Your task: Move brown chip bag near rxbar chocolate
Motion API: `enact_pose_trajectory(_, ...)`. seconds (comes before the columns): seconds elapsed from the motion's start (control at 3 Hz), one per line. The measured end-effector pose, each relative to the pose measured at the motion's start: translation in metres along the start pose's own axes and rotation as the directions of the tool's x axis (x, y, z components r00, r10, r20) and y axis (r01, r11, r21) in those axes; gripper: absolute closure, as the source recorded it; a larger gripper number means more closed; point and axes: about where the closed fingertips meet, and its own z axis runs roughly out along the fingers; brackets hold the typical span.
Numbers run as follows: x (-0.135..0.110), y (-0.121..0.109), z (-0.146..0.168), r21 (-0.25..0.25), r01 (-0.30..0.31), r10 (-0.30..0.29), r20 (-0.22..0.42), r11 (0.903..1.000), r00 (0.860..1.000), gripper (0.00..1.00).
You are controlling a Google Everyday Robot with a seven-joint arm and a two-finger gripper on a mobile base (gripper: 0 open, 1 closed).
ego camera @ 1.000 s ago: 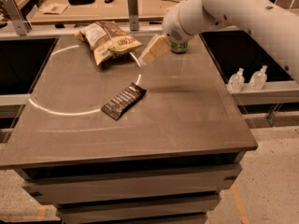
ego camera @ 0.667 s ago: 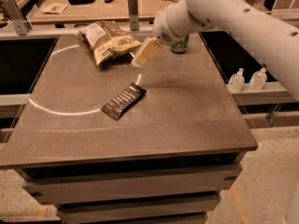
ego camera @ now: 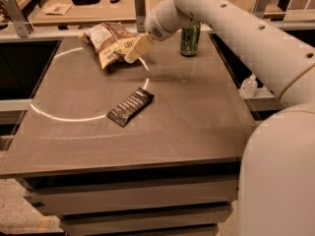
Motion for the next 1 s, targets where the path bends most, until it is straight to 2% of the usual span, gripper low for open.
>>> enact_pose_trajectory(0.33, -0.011, 0.005, 0.023, -0.053, 0.004, -0.005, -0.011, 0.9986, 1.000, 0.00)
enact_pose_trajectory(0.67, -0.007, 0.020, 0.039, -0.107, -0.012, 0.008, -0.034, 0.9942, 0.999, 0.00)
enact_pose_trajectory(1.0, 0.007, 0.019, 0.046, -0.111, -0.038, 0.029, -0.076, 0.9931, 0.997, 0.00)
